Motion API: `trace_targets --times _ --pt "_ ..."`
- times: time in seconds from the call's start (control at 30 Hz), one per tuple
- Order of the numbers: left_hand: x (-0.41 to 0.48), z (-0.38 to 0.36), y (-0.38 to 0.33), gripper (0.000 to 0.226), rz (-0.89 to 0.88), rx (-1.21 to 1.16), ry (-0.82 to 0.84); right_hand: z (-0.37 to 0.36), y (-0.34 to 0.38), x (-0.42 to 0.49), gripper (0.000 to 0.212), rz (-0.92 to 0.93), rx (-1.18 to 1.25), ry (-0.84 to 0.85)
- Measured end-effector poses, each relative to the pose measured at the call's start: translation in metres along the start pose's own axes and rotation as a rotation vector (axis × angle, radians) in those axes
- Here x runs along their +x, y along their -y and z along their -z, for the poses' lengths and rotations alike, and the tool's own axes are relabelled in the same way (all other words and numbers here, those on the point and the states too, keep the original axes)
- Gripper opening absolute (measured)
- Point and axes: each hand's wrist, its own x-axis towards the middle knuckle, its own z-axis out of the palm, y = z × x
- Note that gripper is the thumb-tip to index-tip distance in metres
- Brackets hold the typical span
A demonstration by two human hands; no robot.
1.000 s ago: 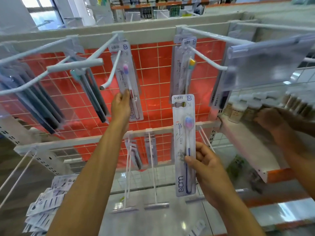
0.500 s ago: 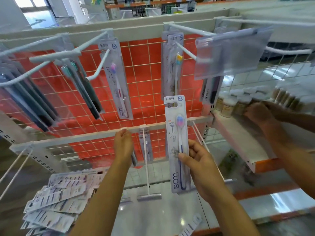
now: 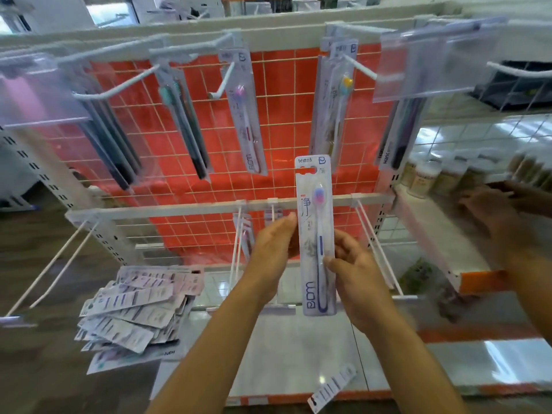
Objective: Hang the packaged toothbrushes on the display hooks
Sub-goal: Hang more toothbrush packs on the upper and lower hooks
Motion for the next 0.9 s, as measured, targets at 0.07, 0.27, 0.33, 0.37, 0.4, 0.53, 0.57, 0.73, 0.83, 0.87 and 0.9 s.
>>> trace_targets --times 0.07,0.27,0.33,0.37,0.4,0.53,0.57,0.73,0.83,0.87,0.9 --pt "-0.009 0.002 0.001 0.024 -0.029 0.026 0.011 -0.006 -0.002 -0.004 0.045 0.01 0.012 0.0" --pt "-0.035 0.032 0.005 0.017 -0.056 0.074 -0.026 -0.033 -0.012 -0.016 0.043 -0.014 0.006 0.025" --pt "-0.045 0.047 0.006 0.017 -0.06 0.081 -0.052 -0.048 -0.014 -0.021 0.038 -0.023 -0.005 0.042" --pt "-0.05 0.054 0.005 0.017 -0.062 0.078 -0.067 -0.056 -0.015 -0.024 0.035 -0.027 -0.001 0.047" --pt "-0.055 0.062 0.005 0.016 -0.061 0.071 -0.084 -0.065 -0.016 -0.028 0.032 -0.032 0.006 0.05" --pt "-0.077 0.089 0.005 0.017 -0.065 0.058 -0.104 -0.092 -0.023 -0.045 0.028 -0.043 -0.002 0.067" --pt "-0.083 0.095 0.005 0.019 -0.063 0.055 -0.108 -0.097 -0.025 -0.05 0.027 -0.04 -0.002 0.075" --pt "-0.111 0.122 0.015 0.019 -0.047 0.047 -0.123 -0.117 -0.039 -0.074 0.025 -0.038 -0.015 0.075" --pt "-0.126 0.133 0.021 0.021 -0.03 0.035 -0.113 -0.127 -0.05 -0.087 0.022 -0.041 -0.058 0.06" --pt "-0.131 0.136 0.024 0.022 -0.02 0.036 -0.104 -0.13 -0.054 -0.092 0.02 -0.048 -0.067 0.05" --pt "-0.136 0.138 0.026 0.022 -0.01 0.035 -0.092 -0.132 -0.059 -0.097 0.019 -0.058 -0.073 0.036"
